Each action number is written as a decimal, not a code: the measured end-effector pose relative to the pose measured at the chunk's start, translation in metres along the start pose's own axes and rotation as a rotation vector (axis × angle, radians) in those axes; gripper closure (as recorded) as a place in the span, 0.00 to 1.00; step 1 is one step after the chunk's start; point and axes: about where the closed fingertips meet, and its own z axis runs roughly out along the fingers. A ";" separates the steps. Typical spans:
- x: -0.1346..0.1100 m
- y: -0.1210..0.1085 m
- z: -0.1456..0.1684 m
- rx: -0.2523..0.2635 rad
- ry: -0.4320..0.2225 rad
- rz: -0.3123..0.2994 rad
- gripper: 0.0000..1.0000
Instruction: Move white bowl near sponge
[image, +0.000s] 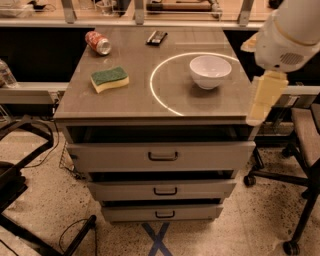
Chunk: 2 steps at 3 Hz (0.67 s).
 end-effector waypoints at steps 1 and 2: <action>-0.007 -0.030 0.032 0.017 0.016 -0.044 0.00; -0.009 -0.061 0.063 0.028 0.033 -0.068 0.00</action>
Offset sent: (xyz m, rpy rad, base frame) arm 0.1277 0.0093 -0.0579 -0.0838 -0.0421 0.0620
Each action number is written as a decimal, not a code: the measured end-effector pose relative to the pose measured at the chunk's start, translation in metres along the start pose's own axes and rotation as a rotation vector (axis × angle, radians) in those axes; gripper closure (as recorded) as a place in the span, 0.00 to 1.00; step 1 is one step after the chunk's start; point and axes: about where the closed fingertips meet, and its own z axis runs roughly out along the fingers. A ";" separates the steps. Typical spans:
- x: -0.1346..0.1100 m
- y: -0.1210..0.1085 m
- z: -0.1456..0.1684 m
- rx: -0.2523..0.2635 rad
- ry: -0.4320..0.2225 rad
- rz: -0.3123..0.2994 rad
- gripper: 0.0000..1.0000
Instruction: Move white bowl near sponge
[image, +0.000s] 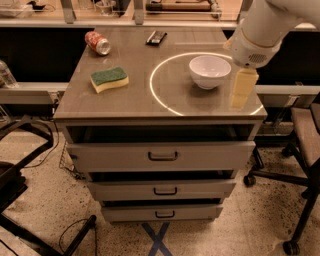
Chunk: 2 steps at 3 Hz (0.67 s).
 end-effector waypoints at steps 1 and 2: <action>-0.001 -0.024 0.029 -0.001 0.008 -0.012 0.00; -0.005 -0.046 0.053 -0.005 -0.001 -0.013 0.00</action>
Offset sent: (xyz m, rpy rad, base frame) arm 0.0958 0.0091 -0.0435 0.0077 0.0008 0.0158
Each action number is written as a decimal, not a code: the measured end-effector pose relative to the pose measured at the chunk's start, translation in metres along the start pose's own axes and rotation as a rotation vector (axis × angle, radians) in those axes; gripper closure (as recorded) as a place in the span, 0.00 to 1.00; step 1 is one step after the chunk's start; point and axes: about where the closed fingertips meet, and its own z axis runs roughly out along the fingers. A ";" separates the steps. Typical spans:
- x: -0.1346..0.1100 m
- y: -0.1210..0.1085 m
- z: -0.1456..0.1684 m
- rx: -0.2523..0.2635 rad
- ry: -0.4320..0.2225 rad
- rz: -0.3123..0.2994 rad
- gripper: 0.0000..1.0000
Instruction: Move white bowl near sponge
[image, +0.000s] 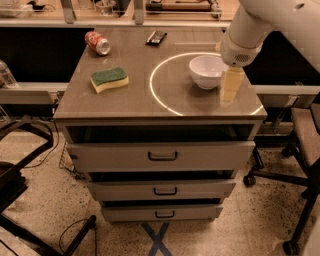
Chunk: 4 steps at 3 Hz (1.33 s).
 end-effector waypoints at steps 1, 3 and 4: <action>-0.001 -0.014 0.020 -0.015 -0.011 0.011 0.00; -0.003 -0.019 0.045 -0.055 -0.028 0.023 0.40; -0.004 -0.019 0.049 -0.058 -0.029 0.022 0.64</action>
Offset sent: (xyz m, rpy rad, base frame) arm 0.0459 0.0072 -0.0449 0.0583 0.0829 -0.0105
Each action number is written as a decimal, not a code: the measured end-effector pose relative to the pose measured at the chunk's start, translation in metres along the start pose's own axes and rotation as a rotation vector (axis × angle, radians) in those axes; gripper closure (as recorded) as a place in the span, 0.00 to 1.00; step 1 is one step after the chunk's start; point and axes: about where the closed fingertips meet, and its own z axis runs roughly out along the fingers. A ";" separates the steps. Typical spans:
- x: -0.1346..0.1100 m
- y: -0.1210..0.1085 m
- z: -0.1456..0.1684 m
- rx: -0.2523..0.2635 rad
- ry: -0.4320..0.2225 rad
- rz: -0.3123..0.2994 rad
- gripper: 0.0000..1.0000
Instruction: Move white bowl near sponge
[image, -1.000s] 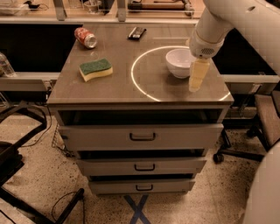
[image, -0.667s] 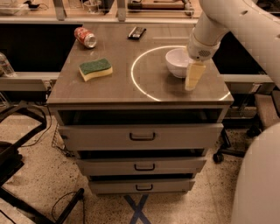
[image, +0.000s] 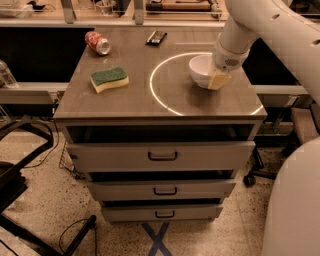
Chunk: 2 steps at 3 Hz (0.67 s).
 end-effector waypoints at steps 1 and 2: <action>0.000 0.000 0.003 -0.003 0.000 -0.001 0.87; -0.001 0.001 0.005 -0.007 0.000 -0.002 1.00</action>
Offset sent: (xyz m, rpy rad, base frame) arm 0.0004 0.0007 -0.0021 -0.0001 0.0026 0.0011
